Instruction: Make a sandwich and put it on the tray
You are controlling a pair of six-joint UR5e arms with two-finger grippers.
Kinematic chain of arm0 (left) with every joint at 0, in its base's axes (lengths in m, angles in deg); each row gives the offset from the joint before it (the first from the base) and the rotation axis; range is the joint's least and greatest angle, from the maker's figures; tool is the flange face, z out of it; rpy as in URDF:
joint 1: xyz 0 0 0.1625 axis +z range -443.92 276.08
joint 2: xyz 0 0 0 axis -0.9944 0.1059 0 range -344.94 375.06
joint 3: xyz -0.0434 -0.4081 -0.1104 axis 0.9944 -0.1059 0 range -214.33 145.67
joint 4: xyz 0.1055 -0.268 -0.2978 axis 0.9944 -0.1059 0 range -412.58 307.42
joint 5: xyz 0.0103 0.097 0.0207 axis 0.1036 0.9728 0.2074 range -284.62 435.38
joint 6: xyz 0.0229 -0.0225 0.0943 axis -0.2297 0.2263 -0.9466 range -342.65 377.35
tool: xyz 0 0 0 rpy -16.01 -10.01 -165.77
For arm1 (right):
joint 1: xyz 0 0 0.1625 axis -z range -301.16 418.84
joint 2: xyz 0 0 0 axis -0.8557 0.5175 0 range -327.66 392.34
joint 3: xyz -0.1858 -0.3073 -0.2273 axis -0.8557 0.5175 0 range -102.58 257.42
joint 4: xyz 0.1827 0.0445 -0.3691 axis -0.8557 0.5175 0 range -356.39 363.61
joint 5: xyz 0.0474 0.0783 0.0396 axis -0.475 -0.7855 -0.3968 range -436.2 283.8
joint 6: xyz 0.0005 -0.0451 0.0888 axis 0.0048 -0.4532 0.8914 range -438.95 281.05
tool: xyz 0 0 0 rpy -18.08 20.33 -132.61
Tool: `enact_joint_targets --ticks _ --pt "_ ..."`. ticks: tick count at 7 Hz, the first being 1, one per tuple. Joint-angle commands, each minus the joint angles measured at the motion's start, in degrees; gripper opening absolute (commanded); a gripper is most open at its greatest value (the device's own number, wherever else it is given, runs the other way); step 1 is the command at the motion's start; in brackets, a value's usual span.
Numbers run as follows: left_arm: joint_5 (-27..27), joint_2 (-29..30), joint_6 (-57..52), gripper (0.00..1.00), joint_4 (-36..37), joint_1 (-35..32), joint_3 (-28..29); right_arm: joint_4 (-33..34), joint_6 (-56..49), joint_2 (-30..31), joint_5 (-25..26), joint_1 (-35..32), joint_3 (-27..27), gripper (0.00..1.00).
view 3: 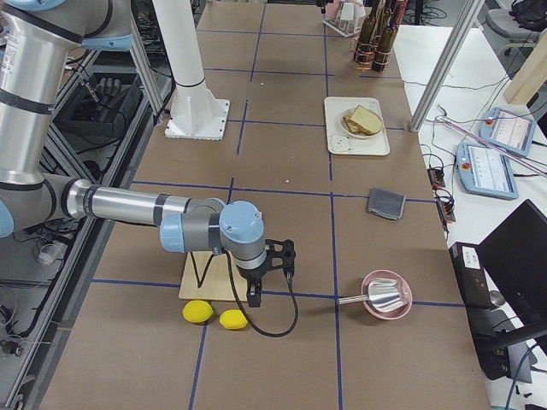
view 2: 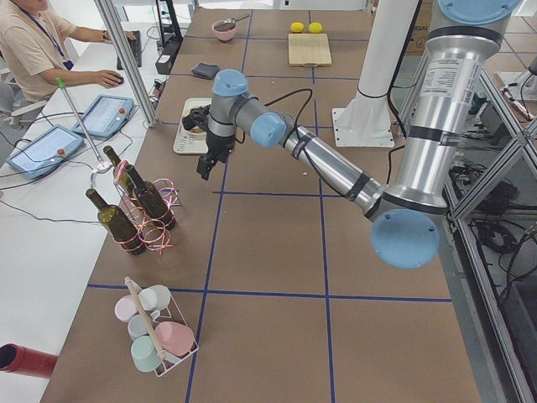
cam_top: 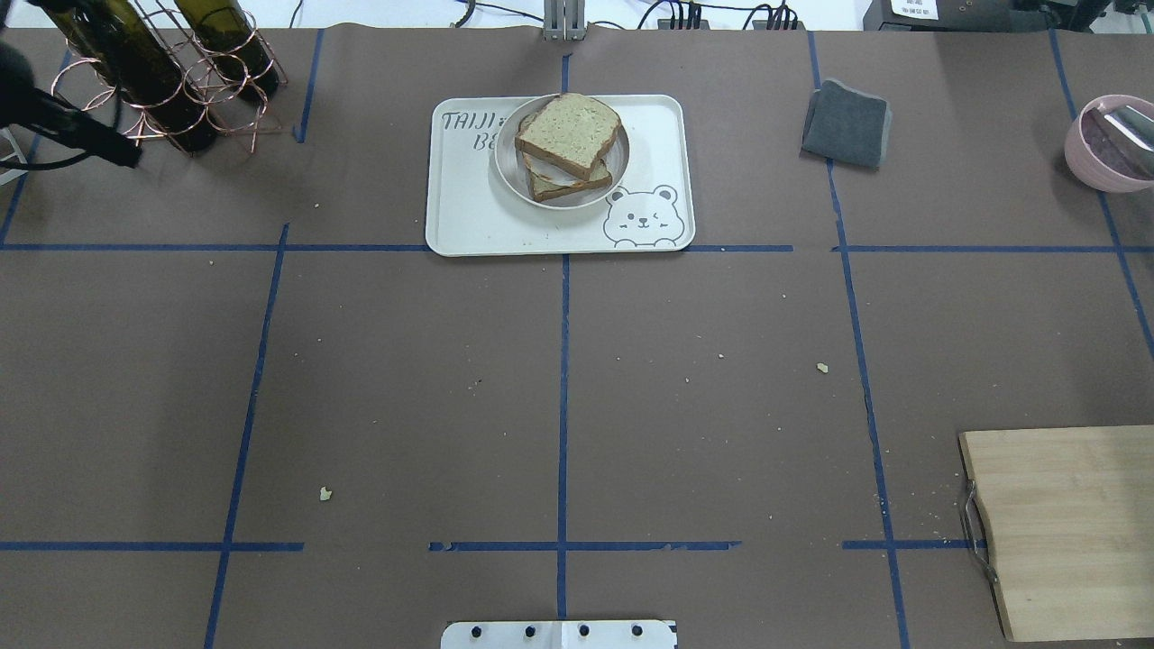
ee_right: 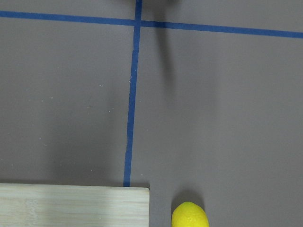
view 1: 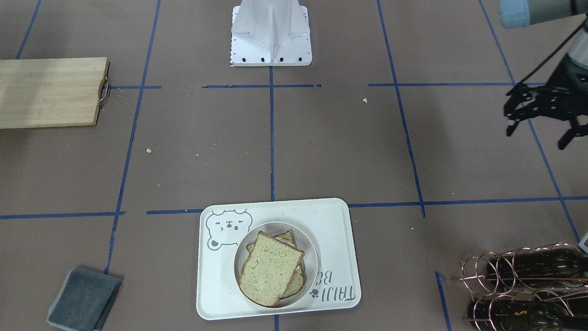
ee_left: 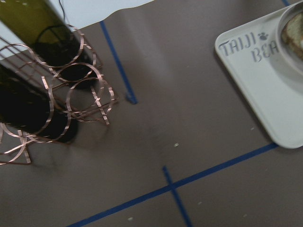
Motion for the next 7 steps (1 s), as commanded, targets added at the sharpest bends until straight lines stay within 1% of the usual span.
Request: enact_joint_targets --ticks 1,2,3,4,5,6,7 --pt "-3.59 -8.9 -17.42 1.0 1.15 -11.49 4.85 10.32 0.07 -2.69 0.37 0.33 -4.36 1.0" --pt "-3.51 -11.03 -18.7 1.0 3.94 -14.05 5.48 15.88 0.07 -3.93 0.11 0.33 -6.31 1.0" --pt "-3.68 -12.96 -18.8 1.0 5.36 -19.03 7.14 16.98 -0.1 -4.02 -0.06 0.42 -6.32 1.0" --pt "-3.86 -16.72 -18.89 1.0 4.68 -21.69 7.41 16.64 -0.8 -3.5 -0.59 0.42 -6.32 1.0" --pt "-3.86 -19.28 -18.89 1.0 4.67 -22.41 6.46 16.64 -0.98 -3.41 -0.68 0.42 -6.24 1.0" --pt "-5.42 -20.27 -18.8 1.0 4.76 -22.42 6.19 16.64 -0.98 -3.41 -0.68 0.42 -6.15 1.0" --pt "-6.74 -19.84 -18.72 1.0 5.37 -22.16 6.19 16.64 -0.98 -3.41 -0.68 0.42 -6.15 1.0"
